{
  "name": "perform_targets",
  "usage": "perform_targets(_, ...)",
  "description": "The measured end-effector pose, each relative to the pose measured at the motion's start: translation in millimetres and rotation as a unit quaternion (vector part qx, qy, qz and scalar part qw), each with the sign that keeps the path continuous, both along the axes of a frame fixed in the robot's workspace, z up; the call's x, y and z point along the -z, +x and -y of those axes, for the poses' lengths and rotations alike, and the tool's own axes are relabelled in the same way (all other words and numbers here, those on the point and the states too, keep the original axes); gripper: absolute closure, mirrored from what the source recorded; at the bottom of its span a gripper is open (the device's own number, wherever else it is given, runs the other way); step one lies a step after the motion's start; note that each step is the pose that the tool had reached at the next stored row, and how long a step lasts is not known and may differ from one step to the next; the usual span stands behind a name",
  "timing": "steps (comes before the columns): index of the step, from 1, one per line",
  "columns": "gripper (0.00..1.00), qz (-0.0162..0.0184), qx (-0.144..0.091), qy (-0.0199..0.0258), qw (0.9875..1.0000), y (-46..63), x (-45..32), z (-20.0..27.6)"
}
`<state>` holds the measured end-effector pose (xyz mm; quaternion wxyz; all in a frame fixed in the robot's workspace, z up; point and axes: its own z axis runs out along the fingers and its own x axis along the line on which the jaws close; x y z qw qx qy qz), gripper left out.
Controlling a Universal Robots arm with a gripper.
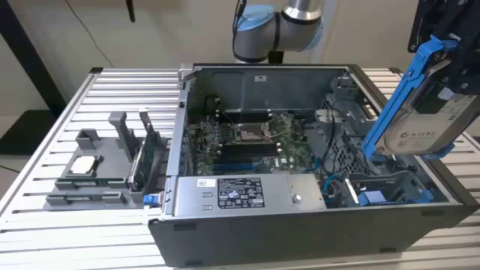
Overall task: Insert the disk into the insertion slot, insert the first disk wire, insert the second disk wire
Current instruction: 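Insert the disk into the insertion slot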
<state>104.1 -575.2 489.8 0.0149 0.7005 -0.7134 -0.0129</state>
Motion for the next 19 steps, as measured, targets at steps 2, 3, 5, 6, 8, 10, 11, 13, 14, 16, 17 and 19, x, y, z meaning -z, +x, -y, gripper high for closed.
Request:
perform_targets(2,0.67,0.0000,0.000,0.0000,1.0000,0.0,0.0,0.0)
perform_targets(3,0.67,0.0000,0.000,0.0000,1.0000,0.0,0.0,0.0)
perform_targets(5,0.67,0.0000,0.000,0.0000,1.0000,0.0,0.0,0.0)
perform_targets(6,0.67,0.0000,0.000,0.0000,1.0000,0.0,0.0,0.0)
perform_targets(8,0.67,0.0000,0.000,-0.0001,1.0000,0.0,0.0,0.0)
perform_targets(10,0.67,0.0000,0.000,-0.0001,1.0000,0.0,0.6,0.0)
perform_targets(11,0.67,0.0000,0.000,-0.0001,1.0000,0.0,0.9,0.1)
perform_targets(13,0.67,0.0000,0.000,-0.0001,1.0000,0.5,2.2,0.6)
perform_targets(14,0.67,0.0000,0.000,-0.0001,1.0000,1.0,3.0,0.8)
perform_targets(16,0.67,0.0000,0.000,-0.0001,1.0000,2.6,5.2,1.3)
perform_targets(17,0.67,-0.0001,0.000,-0.0001,1.0000,3.5,6.3,1.4)
perform_targets(19,0.67,-0.0004,0.000,-0.0001,1.0000,5.9,8.9,1.8)
